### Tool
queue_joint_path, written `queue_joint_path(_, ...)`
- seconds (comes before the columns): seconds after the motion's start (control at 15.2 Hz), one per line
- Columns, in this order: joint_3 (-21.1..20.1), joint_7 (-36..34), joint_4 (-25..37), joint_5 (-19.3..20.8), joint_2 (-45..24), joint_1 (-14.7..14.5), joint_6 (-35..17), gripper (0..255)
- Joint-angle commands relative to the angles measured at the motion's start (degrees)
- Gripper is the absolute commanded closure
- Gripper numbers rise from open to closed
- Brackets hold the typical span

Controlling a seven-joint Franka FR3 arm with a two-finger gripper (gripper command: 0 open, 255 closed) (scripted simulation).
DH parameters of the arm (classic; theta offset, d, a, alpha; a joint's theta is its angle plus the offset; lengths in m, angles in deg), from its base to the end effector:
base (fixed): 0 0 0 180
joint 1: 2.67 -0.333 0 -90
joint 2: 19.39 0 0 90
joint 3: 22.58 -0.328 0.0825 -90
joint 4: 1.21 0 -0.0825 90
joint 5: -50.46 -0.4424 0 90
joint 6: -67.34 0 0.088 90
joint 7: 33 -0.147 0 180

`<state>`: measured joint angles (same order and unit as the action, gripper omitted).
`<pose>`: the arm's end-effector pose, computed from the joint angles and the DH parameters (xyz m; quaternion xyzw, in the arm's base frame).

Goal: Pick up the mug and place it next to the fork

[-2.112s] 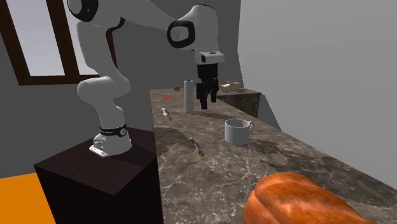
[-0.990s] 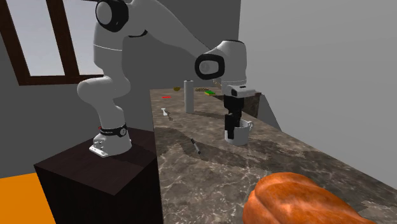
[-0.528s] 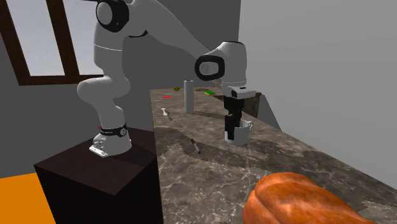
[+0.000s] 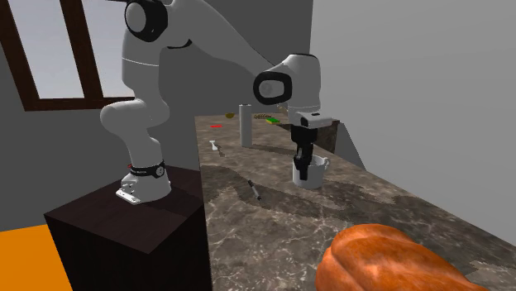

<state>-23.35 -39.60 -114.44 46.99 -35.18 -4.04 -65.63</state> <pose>0.6617 0.0275 0.2712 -0.9974 0.0590 -0.0324 0.0272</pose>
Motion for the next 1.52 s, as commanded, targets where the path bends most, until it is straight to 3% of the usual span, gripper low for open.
queue_joint_path(0.0, 0.0, 0.0, 0.0, 0.0, -0.01, 0.0, -0.01, 255)
queue_joint_path(1.45, 0.12, -0.8, 7.96, 0.45, 6.58, 0.04, 14.51, 255)
